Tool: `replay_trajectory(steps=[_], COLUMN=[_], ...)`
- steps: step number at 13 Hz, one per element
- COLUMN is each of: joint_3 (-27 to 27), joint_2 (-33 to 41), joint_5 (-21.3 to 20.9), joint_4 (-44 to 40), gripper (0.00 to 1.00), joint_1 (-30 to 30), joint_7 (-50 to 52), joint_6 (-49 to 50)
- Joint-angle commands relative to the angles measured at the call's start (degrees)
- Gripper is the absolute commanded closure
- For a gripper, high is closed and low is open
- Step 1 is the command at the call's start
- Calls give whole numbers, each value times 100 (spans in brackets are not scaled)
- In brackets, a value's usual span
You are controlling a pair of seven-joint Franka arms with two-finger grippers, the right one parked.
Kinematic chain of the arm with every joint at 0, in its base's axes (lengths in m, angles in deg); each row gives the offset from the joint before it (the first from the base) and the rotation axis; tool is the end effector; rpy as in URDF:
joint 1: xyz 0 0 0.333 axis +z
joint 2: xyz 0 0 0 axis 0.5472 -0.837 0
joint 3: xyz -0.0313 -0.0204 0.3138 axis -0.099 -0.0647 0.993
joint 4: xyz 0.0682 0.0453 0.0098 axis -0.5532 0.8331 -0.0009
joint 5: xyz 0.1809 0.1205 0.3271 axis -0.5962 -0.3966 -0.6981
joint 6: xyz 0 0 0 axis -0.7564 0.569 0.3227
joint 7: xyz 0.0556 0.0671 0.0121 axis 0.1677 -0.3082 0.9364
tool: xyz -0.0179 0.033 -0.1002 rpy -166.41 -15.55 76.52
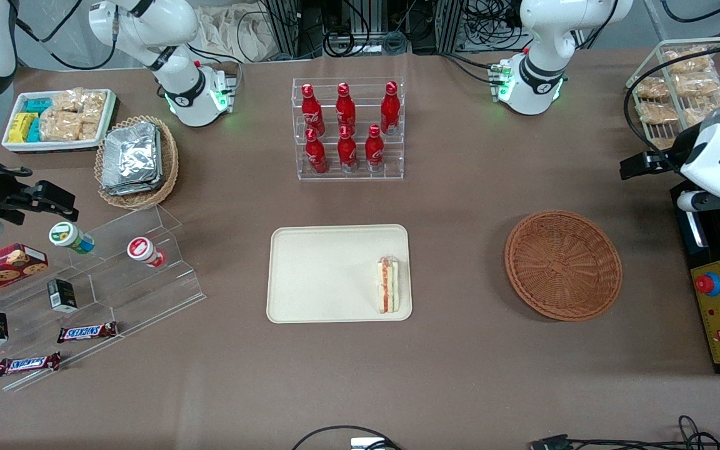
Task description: Place sandwich from basket to tray
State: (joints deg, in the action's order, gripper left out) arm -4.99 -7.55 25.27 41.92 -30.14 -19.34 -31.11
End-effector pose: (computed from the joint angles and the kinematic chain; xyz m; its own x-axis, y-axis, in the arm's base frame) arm 0.5376 -0.0109 0.5710 0.9689 0.1060 -0.2237 0.0959 -0.9938 -0.0558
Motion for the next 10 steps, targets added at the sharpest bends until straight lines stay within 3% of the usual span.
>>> replay_trajectory(steps=[1,10], joint_3=[89,89], joint_2=[129,120], joint_5=[9,-43], joint_4=[189,128], gripper=[0,0], joint_1=[-110,-137], joint_7=[-96,-984], joint_6=[-207,-400])
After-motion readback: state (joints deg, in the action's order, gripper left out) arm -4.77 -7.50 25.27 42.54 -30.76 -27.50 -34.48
